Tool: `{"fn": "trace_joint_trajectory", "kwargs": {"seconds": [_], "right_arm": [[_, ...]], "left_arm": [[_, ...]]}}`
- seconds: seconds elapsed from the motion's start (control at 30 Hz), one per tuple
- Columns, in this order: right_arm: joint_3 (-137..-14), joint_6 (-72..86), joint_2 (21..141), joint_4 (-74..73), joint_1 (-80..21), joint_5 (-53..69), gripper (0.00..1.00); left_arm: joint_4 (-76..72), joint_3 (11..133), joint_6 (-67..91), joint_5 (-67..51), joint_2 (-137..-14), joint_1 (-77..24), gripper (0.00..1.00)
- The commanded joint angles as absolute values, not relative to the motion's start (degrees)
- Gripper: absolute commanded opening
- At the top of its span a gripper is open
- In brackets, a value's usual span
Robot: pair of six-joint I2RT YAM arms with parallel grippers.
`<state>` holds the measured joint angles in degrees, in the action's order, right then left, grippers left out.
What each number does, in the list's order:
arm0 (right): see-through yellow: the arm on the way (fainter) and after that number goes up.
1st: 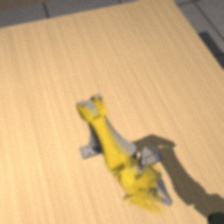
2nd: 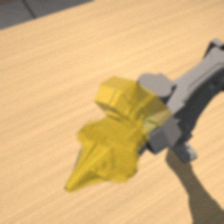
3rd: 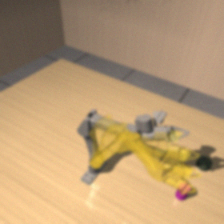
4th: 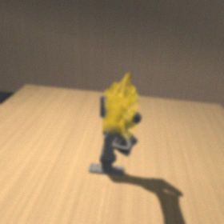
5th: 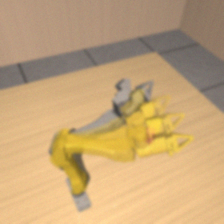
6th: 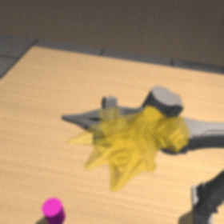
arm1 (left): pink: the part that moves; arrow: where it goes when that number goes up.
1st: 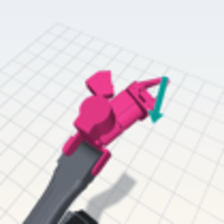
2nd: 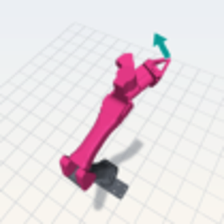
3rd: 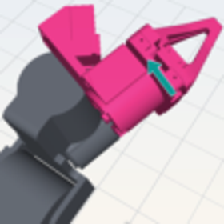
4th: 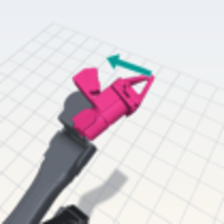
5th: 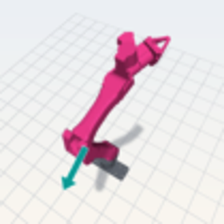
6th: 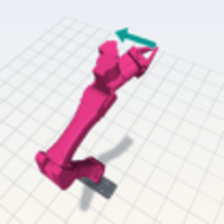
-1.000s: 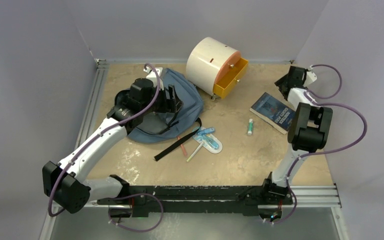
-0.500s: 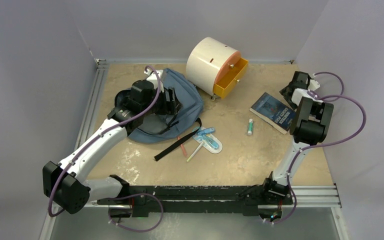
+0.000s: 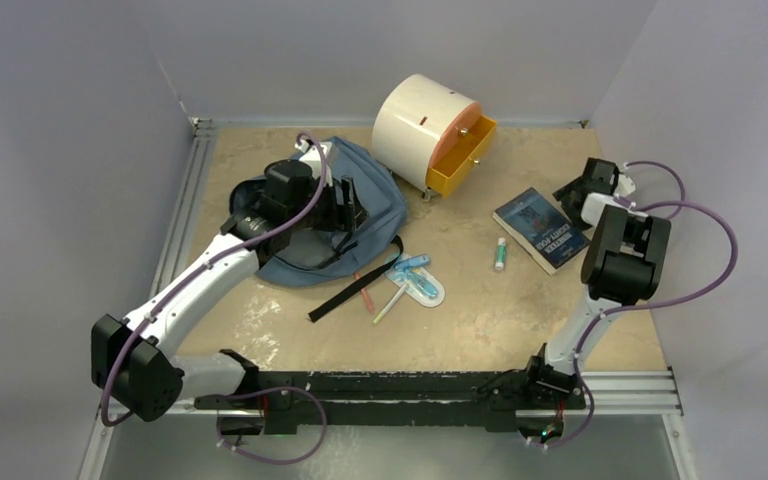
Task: Pack the student bag
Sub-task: Move the student bag to the center of the board.
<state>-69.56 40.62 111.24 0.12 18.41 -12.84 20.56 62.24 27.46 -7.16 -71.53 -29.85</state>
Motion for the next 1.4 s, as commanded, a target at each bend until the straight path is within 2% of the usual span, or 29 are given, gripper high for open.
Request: {"fn": "trace_joint_trajectory", "kwargs": {"seconds": [0.0, 0.23, 0.6, 0.87, 1.07, 1.37], "right_arm": [[-64.3, 42.4, 107.4, 1.9, 18.1, -8.6, 0.71], [-56.3, 42.1, 100.6, 4.5, 16.0, -3.9, 0.69], [-46.7, 42.4, 92.2, 5.1, 6.4, -3.9, 0.69], [-45.1, 44.4, 91.0, 5.1, -2.9, -6.6, 0.68], [-46.4, 44.5, 91.9, 3.6, -3.4, -10.1, 0.69], [-47.3, 39.6, 92.4, 3.3, -3.4, -7.5, 0.70]], "left_arm": [[17.7, 62.4, 26.8, -8.8, -72.4, -30.1, 0.72], [16.4, 61.7, 27.1, -9.8, -73.7, -30.1, 0.71], [14.4, 60.9, 28.1, -12.1, -75.4, -30.1, 0.71], [13.5, 61.1, 28.9, -14.2, -76.8, -30.1, 0.71], [12.7, 61.2, 29.9, -15.7, -77.8, -30.1, 0.71], [9.3, 62.6, 32.6, -16.4, -81.0, -32.4, 0.71]]}}
